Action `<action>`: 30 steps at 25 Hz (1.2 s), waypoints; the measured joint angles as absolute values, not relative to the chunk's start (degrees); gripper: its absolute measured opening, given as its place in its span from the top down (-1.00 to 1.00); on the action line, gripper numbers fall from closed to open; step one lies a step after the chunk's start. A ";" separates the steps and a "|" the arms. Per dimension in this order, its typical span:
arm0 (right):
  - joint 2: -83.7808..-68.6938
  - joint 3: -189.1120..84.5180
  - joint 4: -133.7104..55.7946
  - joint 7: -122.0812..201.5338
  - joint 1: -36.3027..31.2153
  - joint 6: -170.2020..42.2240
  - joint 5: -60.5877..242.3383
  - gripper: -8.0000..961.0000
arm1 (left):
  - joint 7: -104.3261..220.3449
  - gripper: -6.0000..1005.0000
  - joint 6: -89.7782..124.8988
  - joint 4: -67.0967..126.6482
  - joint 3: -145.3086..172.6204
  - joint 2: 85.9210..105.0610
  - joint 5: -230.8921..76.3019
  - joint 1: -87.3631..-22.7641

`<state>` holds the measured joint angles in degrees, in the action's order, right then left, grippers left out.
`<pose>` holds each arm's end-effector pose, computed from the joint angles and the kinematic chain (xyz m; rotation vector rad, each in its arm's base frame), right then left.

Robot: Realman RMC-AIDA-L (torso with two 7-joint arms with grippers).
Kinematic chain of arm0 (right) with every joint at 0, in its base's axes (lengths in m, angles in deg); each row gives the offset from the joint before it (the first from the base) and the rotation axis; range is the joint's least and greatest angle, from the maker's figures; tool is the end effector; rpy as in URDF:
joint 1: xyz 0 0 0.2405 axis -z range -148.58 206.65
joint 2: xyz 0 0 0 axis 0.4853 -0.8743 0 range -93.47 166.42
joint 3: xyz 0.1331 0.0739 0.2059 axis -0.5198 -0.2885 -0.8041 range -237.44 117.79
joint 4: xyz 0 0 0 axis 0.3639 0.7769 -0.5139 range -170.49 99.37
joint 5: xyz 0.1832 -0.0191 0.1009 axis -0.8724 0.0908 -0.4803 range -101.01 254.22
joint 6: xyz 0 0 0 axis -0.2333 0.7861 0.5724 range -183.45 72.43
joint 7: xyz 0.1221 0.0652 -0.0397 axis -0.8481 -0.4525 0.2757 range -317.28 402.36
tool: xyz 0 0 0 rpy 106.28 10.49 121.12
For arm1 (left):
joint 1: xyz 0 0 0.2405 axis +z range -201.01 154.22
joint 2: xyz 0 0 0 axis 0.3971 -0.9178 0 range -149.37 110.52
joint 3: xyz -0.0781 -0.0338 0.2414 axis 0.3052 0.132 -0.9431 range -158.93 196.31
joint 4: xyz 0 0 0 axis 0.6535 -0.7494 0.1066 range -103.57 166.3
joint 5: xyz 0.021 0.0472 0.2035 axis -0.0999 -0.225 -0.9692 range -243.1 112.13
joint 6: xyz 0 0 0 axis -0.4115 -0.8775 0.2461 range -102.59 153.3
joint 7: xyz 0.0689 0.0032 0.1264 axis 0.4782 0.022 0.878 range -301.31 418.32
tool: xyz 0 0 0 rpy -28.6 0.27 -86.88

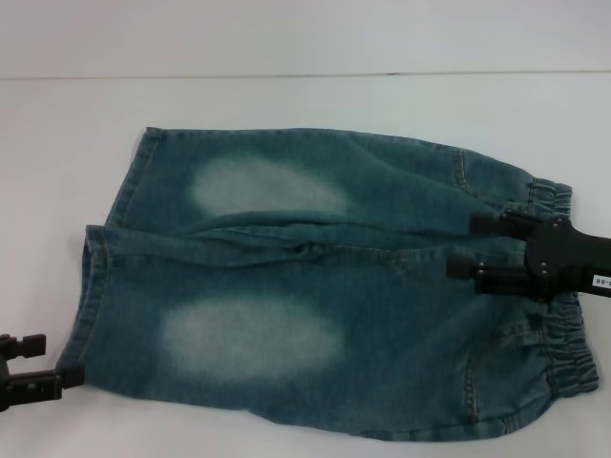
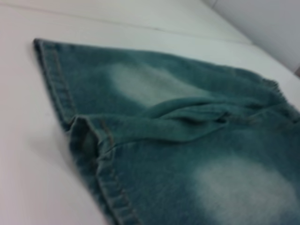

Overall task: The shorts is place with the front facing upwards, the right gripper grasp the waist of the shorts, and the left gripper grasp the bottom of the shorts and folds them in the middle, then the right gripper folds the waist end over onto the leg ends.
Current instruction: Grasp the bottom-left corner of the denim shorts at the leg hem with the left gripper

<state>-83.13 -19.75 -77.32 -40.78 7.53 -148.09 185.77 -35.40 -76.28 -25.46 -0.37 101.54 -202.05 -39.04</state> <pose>0.2887 0.2949 0.0141 -2.6152 0.8014 0.8045 -0.3598 0.2282 0.0639 -2.4527 -1.2241 -0.4086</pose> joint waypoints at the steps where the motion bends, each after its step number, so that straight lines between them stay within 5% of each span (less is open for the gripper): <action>1: -83.13 -19.75 -77.31 -40.78 7.58 -148.00 185.77 -0.97 | -35.51 -0.86 -75.81 -25.56 -0.40 101.56 -202.65 -39.13; 30: -83.14 -19.85 -75.81 -39.63 7.70 -147.53 185.77 -0.96 | -37.11 -0.83 -73.98 -25.64 -1.09 101.95 -209.06 -42.18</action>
<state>-83.14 -19.85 -75.81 -39.63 7.70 -147.53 185.77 -37.11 -73.98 -25.64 -1.09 101.95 -209.06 -42.18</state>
